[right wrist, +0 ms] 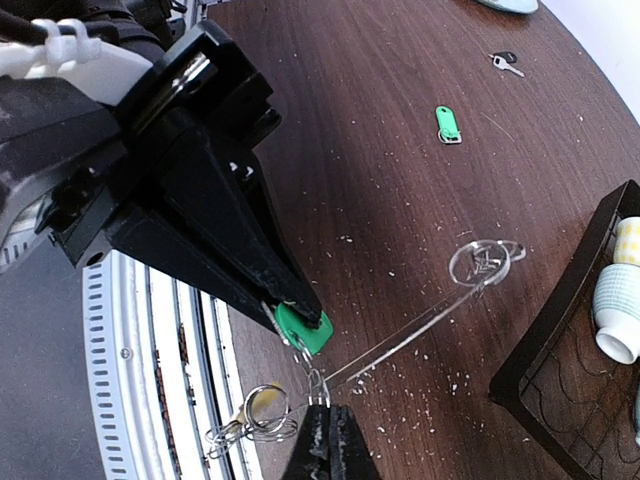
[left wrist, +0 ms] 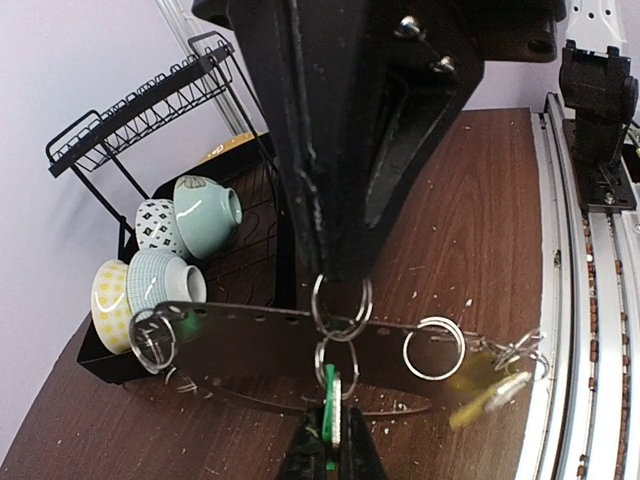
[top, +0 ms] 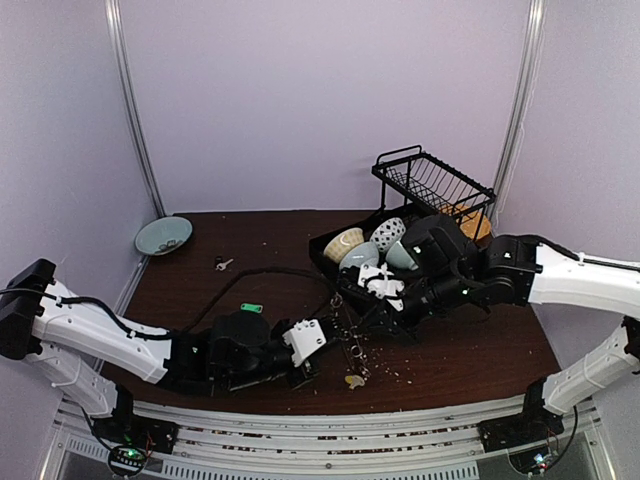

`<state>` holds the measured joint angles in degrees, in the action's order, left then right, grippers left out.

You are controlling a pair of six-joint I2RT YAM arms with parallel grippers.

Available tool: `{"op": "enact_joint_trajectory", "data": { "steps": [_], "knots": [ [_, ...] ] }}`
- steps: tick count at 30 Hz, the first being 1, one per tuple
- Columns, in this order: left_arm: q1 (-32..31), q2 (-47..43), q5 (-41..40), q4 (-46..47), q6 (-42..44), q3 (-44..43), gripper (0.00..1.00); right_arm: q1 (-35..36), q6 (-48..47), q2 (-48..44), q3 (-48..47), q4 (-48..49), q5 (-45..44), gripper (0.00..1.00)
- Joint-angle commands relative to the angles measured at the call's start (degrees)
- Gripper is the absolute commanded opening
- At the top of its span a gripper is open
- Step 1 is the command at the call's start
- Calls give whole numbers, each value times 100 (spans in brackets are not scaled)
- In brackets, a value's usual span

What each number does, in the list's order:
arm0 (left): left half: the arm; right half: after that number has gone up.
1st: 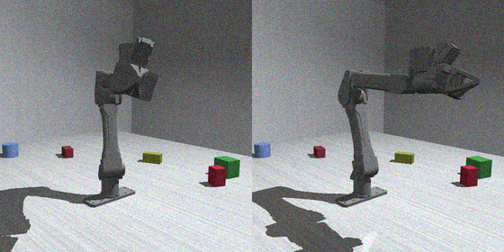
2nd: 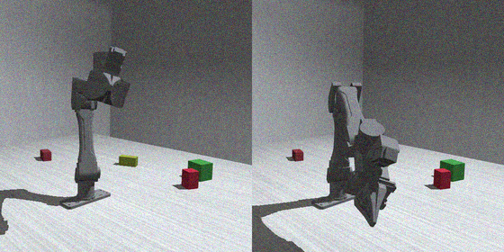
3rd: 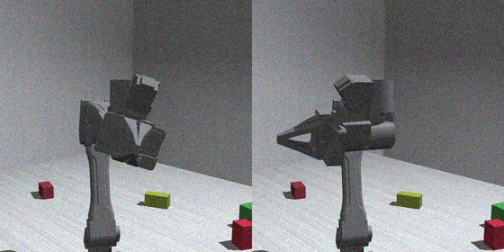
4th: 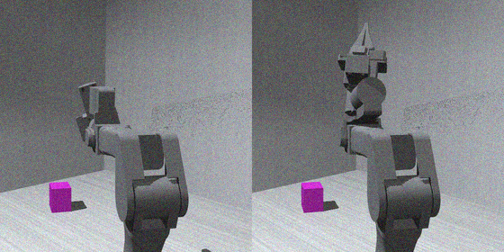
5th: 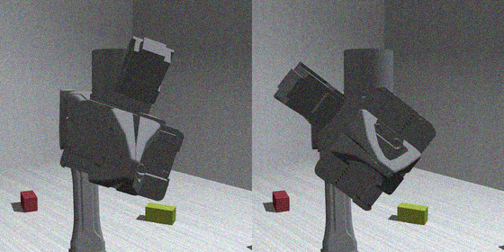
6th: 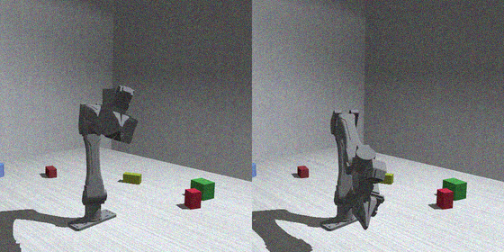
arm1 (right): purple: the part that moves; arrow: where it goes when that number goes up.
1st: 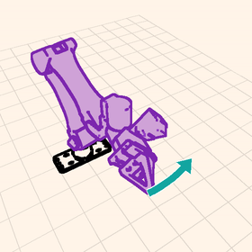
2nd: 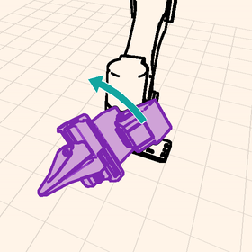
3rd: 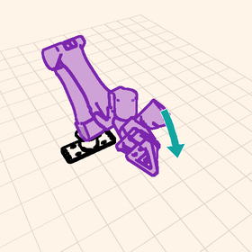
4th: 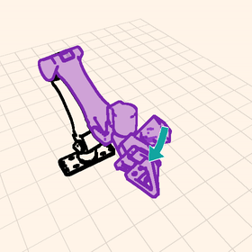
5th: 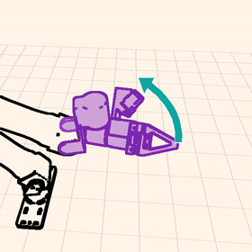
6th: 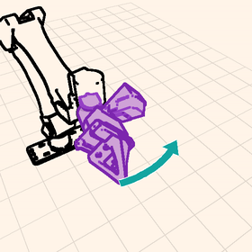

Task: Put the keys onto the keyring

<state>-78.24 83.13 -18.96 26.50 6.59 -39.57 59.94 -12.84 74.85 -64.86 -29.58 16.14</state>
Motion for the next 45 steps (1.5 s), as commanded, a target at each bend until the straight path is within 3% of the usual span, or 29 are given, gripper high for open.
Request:
{"op": "enact_joint_trajectory", "data": {
  "steps": [1,11,15,17,18,19,21,30,37,41,45],
  "knots": [
    [37,-235,-264,-162,118,-18,0,76,-275,-3,-162,-789,-845,0],
    [37,-228,170,-561,357,-234,0,593,-610,204,-81,-942,-2155,0],
    [38,-319,707,-513,272,-110,3,612,-748,-28,93,-629,-1952,0],
    [37,-370,969,-428,151,-48,43,620,-816,-143,102,-436,-1608,0],
    [37,-457,1086,-330,103,20,56,619,-864,-217,111,-362,-1455,0],
    [44,-575,1197,-223,79,105,64,623,-911,-291,141,-265,-1335,0],
    [89,-830,1349,-79,70,281,68,617,-1017,-456,200,-145,-1168,0],
    [1021,-1268,1758,-1115,285,-102,74,725,-1823,-803,362,-108,-1001,0],
    [1082,-665,3063,-1360,620,-698,76,826,-2140,-789,195,-111,-977,0],
    [1082,-255,3508,-1398,703,-990,69,886,-2221,-781,133,-178,-966,0],
    [1082,25,3340,-1561,781,-1202,42,942,-2311,-838,140,-201,-1087,0]
  ]
}}
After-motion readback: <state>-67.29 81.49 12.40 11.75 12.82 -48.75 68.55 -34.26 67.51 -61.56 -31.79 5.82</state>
